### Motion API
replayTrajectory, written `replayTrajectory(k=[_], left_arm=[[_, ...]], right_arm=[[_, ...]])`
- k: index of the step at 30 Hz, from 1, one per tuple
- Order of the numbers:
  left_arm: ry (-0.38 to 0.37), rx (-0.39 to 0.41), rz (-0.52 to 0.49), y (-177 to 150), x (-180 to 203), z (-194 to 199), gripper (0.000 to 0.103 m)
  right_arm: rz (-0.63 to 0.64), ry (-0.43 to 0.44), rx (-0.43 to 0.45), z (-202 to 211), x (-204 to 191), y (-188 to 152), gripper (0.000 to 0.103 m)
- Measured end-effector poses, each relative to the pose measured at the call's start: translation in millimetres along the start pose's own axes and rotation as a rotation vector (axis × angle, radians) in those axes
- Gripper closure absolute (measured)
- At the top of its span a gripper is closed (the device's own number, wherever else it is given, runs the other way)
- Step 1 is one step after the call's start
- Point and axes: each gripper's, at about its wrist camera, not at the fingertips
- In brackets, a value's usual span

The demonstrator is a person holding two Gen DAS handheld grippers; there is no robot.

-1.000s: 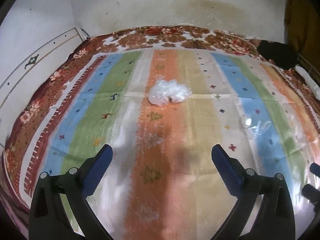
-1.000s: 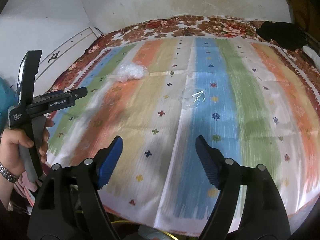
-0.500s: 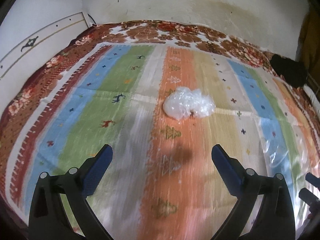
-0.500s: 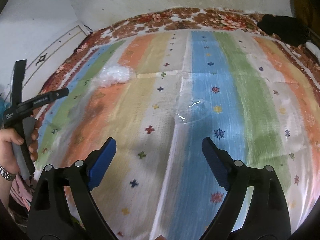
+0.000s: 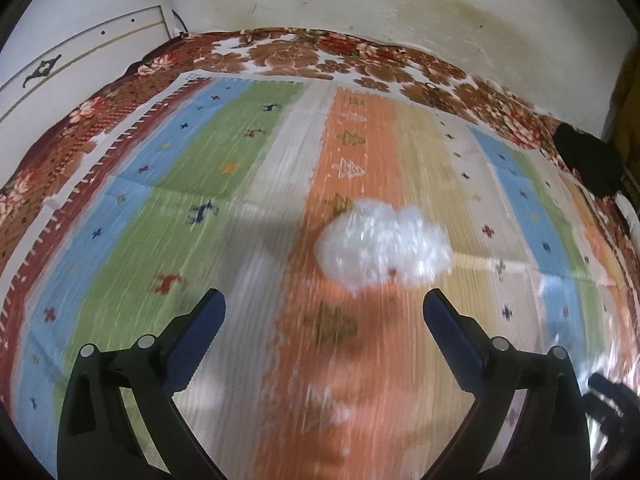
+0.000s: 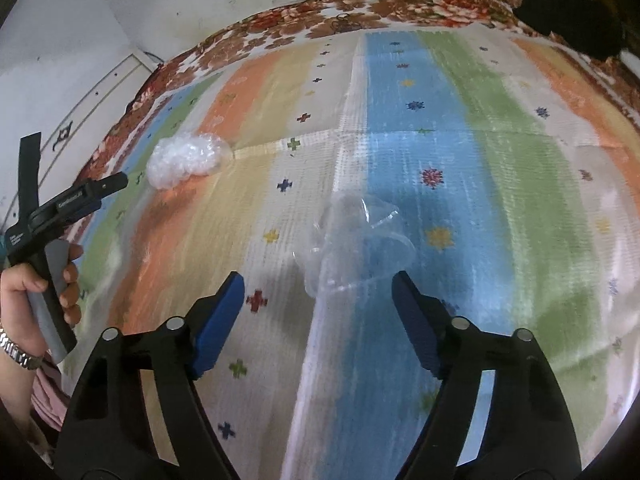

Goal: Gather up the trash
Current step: 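Grasp the clear plastic bag with the left tool while the right tool grasps the clear cup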

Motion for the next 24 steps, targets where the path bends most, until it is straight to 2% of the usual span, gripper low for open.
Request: replayTrajectory(k=[3, 6, 9, 12, 13, 15, 16, 18, 20, 24], left_arm=[[0.016, 0.002, -0.011, 14.3, 8.1, -10.6, 0.006], [0.034, 0.005, -0.039, 27.6, 18.9, -20.0, 0.006], [0.019, -0.011, -0.056, 38.4, 28.6, -29.7, 0.006], [0.074, -0.007, -0.055, 43.4, 36.7, -39.5, 0.006], [0.060, -0.017, -0.053, 44.1, 37.5, -42.2, 0.008], [0.019, -0.049, -0.052, 45.2, 39.5, -49.5, 0.019], [-0.003, -0.065, -0.051, 44.4, 39.6, -53.6, 0.031], [-0.021, -0.082, -0.044, 40.5, 39.4, -58.0, 0.037], [-0.041, -0.085, -0.046, 36.5, 40.0, -58.2, 0.051], [-0.059, -0.064, -0.041, 29.9, 37.5, -50.6, 0.063]], right_arm=[[-0.013, 0.019, 0.000, -5.3, 1.3, 7.6, 0.037], [-0.027, 0.031, -0.013, -12.8, 5.5, 13.3, 0.049], [-0.042, 0.039, -0.027, -21.0, 10.3, 16.8, 0.065], [-0.044, 0.065, -0.031, -26.4, 14.2, 19.8, 0.080], [-0.039, 0.071, -0.034, -27.8, 14.2, 20.2, 0.089], [-0.030, 0.072, -0.035, -29.1, 14.1, 20.6, 0.098], [-0.024, 0.071, -0.036, -29.7, 13.5, 20.2, 0.099], [-0.011, 0.064, -0.032, -29.0, 12.2, 18.7, 0.100], [-0.001, 0.056, -0.023, -26.3, 11.0, 17.2, 0.100], [0.025, 0.041, -0.003, -18.0, 5.4, 17.1, 0.100]])
Point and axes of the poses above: each gripper's, at about its wrist camera, not at the fingertips, and z roughly against the way its jaws point, x to its right, y to its top, and after that the axes turned 13 degrees about -x, right-handed
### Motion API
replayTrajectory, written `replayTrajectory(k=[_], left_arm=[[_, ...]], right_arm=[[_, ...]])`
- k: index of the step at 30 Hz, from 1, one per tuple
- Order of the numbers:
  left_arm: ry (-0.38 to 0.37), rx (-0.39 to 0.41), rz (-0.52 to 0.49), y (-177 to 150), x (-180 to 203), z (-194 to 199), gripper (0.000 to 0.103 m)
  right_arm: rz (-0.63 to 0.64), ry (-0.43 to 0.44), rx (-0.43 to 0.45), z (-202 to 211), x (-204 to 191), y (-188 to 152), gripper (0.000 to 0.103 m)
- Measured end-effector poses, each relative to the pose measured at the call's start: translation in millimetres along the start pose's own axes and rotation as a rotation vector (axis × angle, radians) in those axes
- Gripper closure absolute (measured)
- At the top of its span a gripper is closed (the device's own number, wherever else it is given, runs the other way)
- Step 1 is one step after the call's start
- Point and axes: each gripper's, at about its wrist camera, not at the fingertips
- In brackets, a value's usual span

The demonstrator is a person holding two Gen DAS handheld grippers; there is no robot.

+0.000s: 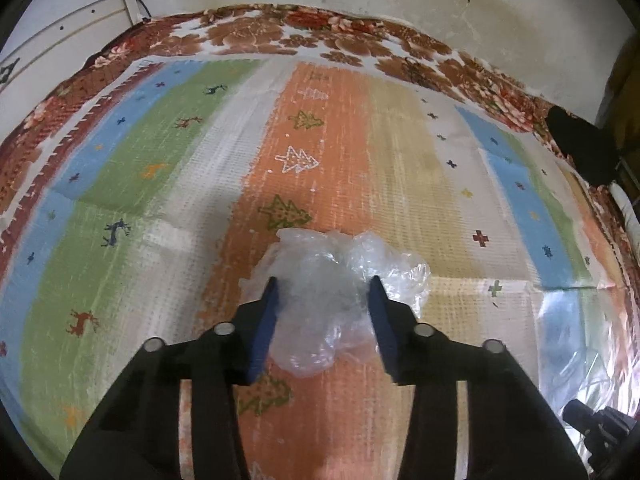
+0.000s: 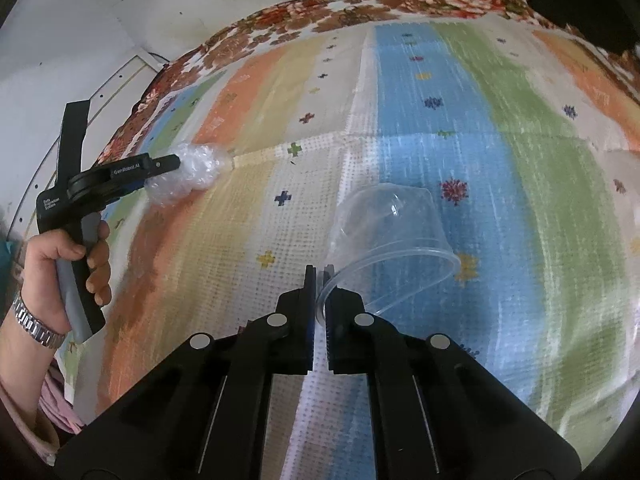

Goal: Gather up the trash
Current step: 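Grasp the clear plastic bag with the left tool while the right tool grasps the clear cup, then lift and carry the plastic bag and clear cup over the bin with both tools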

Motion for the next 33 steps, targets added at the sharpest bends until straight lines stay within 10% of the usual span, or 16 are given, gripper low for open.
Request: replayTrajectory(k=[33], left_arm=[[-0.008, 0.082, -0.008, -110.6, 27.0, 134.4, 0.069]], right_arm=[[0.226, -0.232, 0.125, 108.0, -61.3, -55.8, 0.100]])
Point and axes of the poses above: each gripper's, at about its wrist camera, not at the fingertips, and z roughly against the way its jaws point, x to its right, y to its top, and after that the axes turned 13 degrees about -x, right-handed
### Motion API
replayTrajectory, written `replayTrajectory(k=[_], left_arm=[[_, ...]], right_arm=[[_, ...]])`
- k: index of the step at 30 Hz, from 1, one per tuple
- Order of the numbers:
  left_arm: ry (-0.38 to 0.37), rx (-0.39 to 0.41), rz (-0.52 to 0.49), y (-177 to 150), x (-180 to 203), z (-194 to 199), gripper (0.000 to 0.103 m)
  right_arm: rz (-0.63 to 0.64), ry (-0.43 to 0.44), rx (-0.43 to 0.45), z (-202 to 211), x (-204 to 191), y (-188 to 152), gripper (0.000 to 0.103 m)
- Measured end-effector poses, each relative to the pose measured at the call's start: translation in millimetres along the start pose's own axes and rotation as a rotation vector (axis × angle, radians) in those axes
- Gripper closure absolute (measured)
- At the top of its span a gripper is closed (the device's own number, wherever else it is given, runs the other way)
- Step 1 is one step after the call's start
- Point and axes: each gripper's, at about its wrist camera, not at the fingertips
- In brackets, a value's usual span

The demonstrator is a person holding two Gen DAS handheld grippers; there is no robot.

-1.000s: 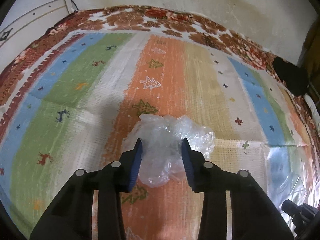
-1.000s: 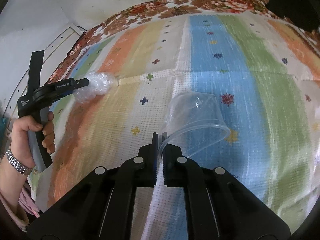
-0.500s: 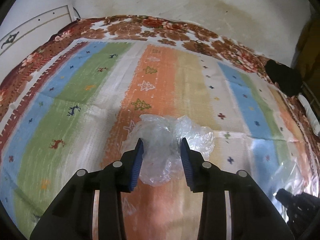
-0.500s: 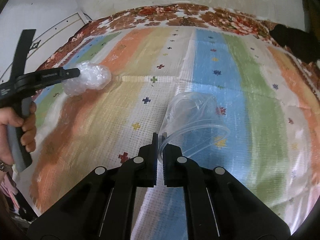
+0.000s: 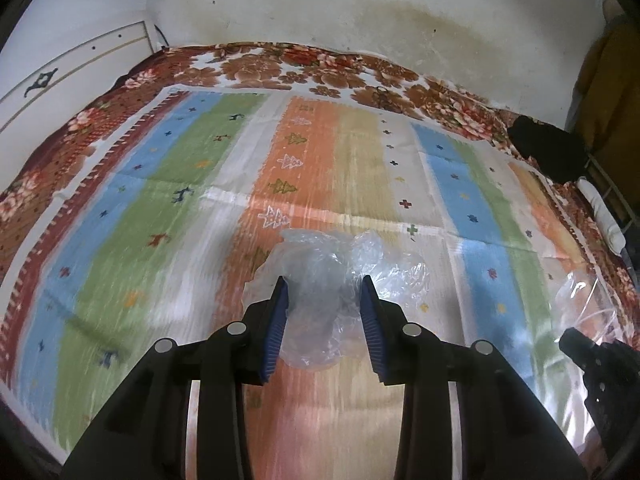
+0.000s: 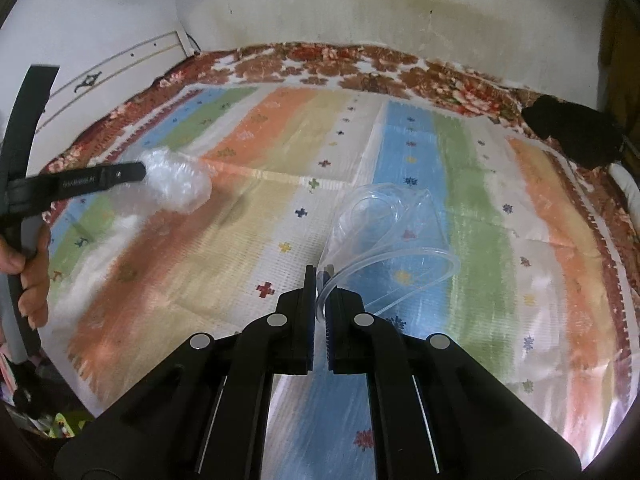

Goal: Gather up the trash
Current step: 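Lift and carry the plastic bag and clear cup over the bin with both tools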

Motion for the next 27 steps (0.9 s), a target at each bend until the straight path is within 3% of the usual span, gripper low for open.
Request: replayTrajectory(k=[13, 27], left_arm=[[-0.079, 0.038, 0.023, -40.0, 9.9, 71.7, 0.071], [-0.183, 0.040, 0.060, -74.9, 17.0, 108.3, 0.076]], right_arm=[[-0.023, 0.050, 0.040, 64.4, -8.6, -38.7, 0.100], [-0.027, 0.115, 0.082, 117.0, -25.8, -74.0, 0.100]])
Point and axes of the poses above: each gripper's, at about its wrist camera, not at the fingertips, and z roughly against the way its jaws point, x to its right, y to its top, and after that the axes turned 13 degrees about -x, right-handed
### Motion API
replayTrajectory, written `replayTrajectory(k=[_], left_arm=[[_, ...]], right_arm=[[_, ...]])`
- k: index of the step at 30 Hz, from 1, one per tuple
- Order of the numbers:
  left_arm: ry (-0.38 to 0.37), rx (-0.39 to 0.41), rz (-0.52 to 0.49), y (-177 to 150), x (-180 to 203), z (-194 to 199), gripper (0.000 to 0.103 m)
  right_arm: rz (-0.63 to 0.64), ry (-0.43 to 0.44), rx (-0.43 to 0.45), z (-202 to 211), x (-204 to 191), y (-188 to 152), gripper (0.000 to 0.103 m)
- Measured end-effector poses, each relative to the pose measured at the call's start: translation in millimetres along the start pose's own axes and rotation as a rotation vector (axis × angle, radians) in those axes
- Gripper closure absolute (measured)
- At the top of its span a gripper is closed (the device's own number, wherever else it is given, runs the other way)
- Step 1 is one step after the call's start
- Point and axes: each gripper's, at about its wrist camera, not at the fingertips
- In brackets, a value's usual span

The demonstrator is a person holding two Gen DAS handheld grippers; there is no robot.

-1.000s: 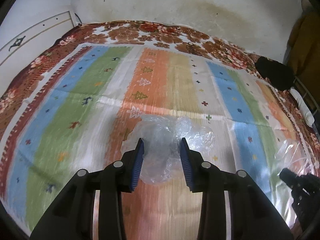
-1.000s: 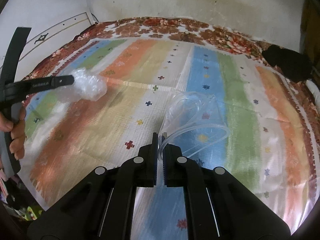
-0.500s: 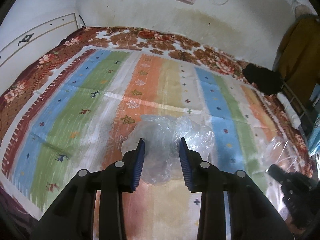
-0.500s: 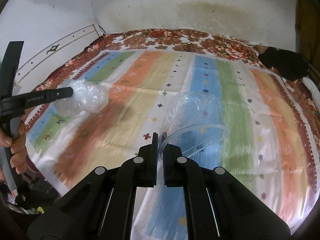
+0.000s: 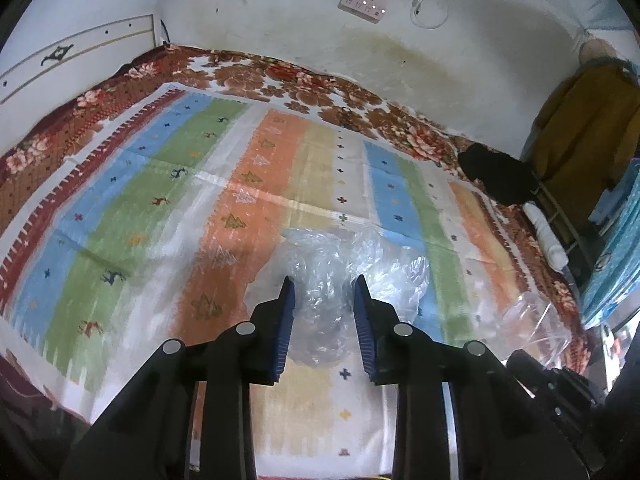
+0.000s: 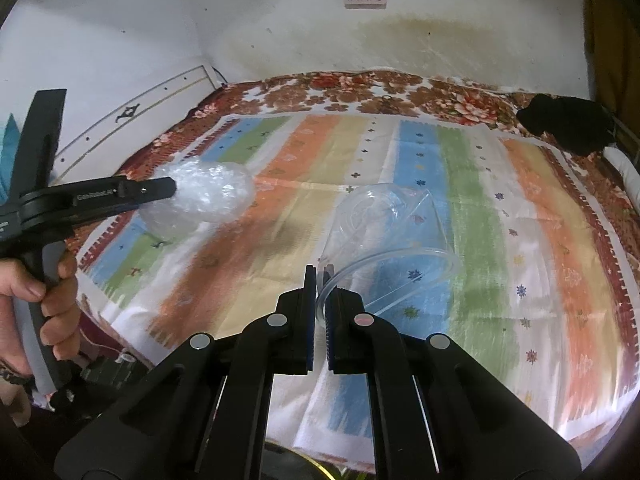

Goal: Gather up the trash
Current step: 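Lift and carry the plastic bag and clear cup over the bin with both tools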

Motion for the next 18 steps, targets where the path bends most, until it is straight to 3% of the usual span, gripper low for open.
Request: replayTrajectory(k=[4, 18], left_arm=[[-0.046, 0.006, 0.025, -9.0, 0.4, 12.3, 0.078], [-0.073, 0.031, -0.020, -48.7, 15.0, 50.1, 0.081]], right_arm=[[0.005, 0.012, 0.005, 10.9, -4.1, -9.0, 0.100], [-0.007, 0.057, 0.030, 40.5, -9.1, -37.3, 0.100]])
Point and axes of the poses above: each gripper's, at about its wrist camera, not at the fingertips, and z roughly against the way its jaws point, x to its right, y to its top, and after that the axes turned 13 degrees about -x, right-handed
